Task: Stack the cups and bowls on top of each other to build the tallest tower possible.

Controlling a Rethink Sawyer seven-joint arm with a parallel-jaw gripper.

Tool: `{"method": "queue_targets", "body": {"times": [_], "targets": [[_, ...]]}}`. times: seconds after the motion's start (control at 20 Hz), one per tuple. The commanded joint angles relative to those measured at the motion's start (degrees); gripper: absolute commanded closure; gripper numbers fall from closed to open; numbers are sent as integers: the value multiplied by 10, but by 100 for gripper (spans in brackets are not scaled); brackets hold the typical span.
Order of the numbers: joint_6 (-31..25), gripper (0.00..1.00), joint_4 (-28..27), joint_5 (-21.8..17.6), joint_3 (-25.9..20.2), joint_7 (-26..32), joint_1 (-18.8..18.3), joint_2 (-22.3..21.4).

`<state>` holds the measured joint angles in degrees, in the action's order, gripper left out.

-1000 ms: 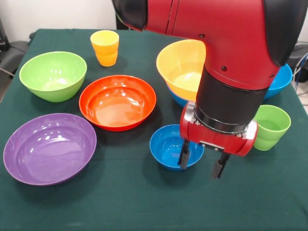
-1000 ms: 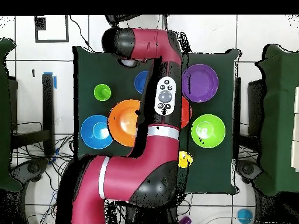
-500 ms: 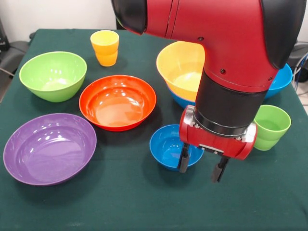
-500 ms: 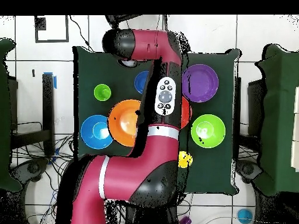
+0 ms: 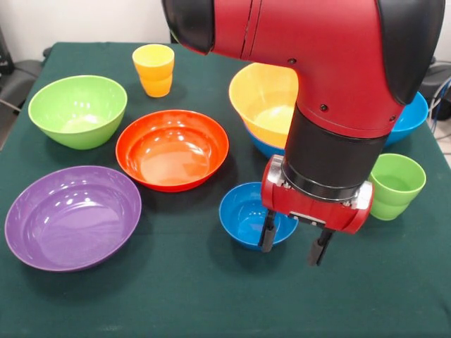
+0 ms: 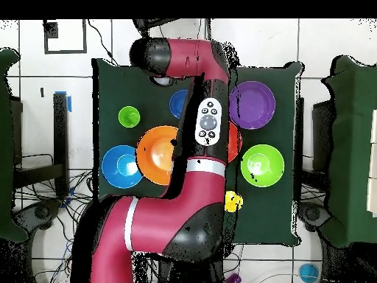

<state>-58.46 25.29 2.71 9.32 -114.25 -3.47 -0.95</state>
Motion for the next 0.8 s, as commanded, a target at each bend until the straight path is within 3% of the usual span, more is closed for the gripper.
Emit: {"method": "queue_targets", "body": {"times": [0.05, 0.8], "targets": [[-53, 0, 84, -11, -37, 45, 10, -9], [-81, 0, 100, -7, -35, 50, 10, -30]]}}
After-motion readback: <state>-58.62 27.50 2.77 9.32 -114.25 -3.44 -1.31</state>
